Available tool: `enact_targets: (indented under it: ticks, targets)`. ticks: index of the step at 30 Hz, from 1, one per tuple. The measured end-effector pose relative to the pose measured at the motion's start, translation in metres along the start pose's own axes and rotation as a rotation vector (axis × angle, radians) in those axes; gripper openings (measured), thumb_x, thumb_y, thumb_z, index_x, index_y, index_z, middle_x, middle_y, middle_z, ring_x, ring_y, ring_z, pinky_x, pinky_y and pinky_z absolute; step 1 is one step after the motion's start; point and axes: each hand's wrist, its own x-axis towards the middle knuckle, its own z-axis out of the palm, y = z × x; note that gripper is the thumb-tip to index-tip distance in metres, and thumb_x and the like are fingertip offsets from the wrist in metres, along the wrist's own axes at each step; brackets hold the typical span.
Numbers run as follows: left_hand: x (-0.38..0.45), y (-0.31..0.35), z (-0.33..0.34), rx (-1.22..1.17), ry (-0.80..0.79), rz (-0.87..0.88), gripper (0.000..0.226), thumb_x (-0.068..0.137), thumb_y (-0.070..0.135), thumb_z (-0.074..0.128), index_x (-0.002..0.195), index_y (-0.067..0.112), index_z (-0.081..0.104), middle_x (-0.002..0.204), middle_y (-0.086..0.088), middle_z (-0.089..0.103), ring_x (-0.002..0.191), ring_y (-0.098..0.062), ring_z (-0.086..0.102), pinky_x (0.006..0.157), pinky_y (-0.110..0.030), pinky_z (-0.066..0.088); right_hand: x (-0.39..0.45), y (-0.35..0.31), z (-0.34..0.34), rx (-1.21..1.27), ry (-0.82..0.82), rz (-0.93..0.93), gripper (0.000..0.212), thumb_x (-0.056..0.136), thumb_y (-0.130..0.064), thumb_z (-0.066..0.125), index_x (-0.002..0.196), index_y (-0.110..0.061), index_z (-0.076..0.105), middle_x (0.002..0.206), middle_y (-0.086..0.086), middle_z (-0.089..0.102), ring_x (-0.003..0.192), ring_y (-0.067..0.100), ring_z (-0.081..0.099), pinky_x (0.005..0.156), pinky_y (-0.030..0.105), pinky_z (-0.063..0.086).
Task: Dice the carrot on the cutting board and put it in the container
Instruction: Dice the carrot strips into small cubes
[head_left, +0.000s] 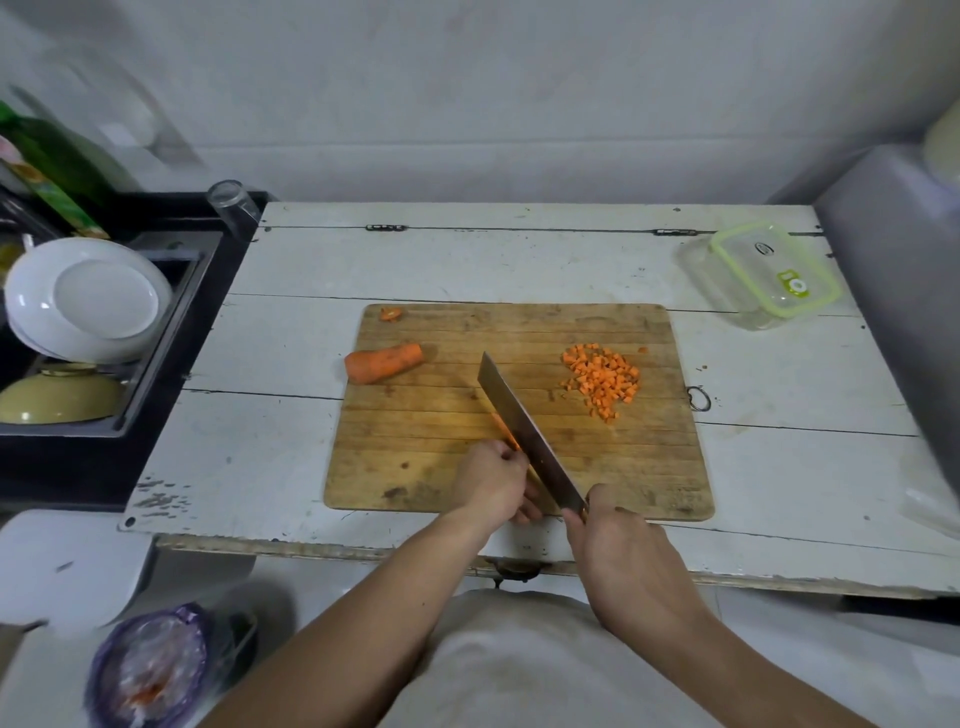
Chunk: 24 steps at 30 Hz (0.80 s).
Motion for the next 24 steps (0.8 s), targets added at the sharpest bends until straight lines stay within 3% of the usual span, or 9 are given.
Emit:
enact_targets:
  ticks: [6,16,24]
  targets:
    - [0.001,0.001,-0.002,-0.015,-0.020,-0.019,0.021,0.108,0.023,0.043,0.100,0.013,0.060,0.072,-0.014,0.075,0.055,-0.025,0.069,0.045,-0.028,0.048,0.002,-0.001,-0.001,-0.083,0.019,-0.040,0.026,0.107,-0.045,0.030,0.096,-0.023,0.034,0.095,0.003,0.069,0.087,0.028,0.067,0.061,0.035,0.038]
    - [0.009,0.001,-0.005,-0.026,-0.097,-0.019,0.022,0.109,0.024,0.039,0.111,0.015,0.059,0.074,-0.015,0.075,0.058,-0.027,0.071,0.048,-0.031,0.051,0.008,-0.003,0.002,-0.050,-0.008,-0.014,0.025,0.107,-0.045,0.030,0.100,-0.021,0.033,0.097,0.005,0.068,0.090,0.029,0.067,0.063,0.036,0.039]
    - [0.013,0.001,-0.011,-0.094,-0.138,-0.035,0.020,0.108,0.017,0.041,0.106,0.011,0.059,0.066,-0.015,0.072,0.050,-0.025,0.066,0.043,-0.029,0.047,0.013,-0.007,0.002,-0.094,-0.016,-0.007,0.026,0.107,-0.045,0.030,0.100,-0.021,0.030,0.100,0.005,0.069,0.093,0.027,0.068,0.064,0.034,0.040]
